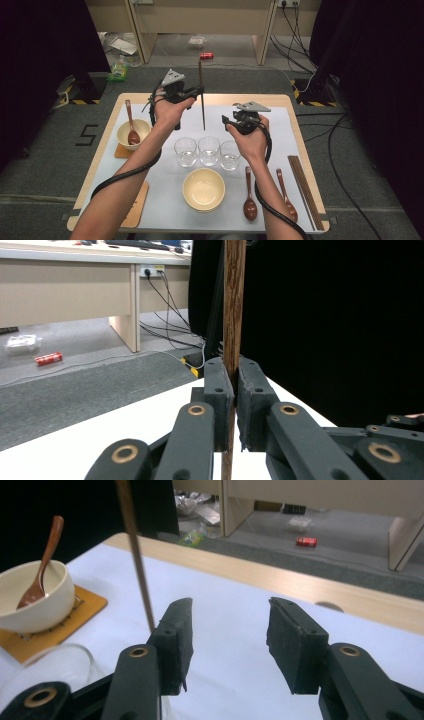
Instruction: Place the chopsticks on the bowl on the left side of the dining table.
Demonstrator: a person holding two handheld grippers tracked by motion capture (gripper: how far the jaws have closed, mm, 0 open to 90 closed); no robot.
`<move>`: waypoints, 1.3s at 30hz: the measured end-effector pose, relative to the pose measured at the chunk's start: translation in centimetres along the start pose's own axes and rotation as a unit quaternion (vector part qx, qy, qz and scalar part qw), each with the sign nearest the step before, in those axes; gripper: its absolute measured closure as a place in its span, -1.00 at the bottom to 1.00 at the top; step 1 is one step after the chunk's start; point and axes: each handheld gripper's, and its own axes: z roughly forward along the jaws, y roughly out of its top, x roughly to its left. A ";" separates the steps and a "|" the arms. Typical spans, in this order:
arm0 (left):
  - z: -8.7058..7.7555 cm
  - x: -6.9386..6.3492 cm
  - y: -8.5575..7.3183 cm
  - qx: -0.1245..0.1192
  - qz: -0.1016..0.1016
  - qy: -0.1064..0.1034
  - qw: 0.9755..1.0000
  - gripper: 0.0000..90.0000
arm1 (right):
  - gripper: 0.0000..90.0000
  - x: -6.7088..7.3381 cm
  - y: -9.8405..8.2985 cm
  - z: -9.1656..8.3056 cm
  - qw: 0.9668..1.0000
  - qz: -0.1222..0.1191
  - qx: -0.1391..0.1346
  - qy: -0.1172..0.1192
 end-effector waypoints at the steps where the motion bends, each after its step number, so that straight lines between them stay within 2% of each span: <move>1: -0.2 0.2 0.0 -0.001 0.000 0.002 1.000 0.87 | 0.18 -0.2 -0.3 -0.1 1.000 0.002 0.003 0.001; 8: -1.4 1.2 -0.2 -0.008 0.001 0.016 1.000 0.87 | 0.18 -1.7 -2.0 -1.0 1.000 0.005 0.027 -0.012; 21: -3.4 2.5 -0.4 -0.018 0.004 0.033 0.999 0.87 | 0.16 -3.7 -4.0 -2.4 0.998 0.018 0.035 -0.038; 39: -5.6 3.9 -1.0 -0.024 0.003 0.053 0.998 0.88 | 0.10 -5.1 -7.1 -3.8 0.997 0.036 0.037 -0.059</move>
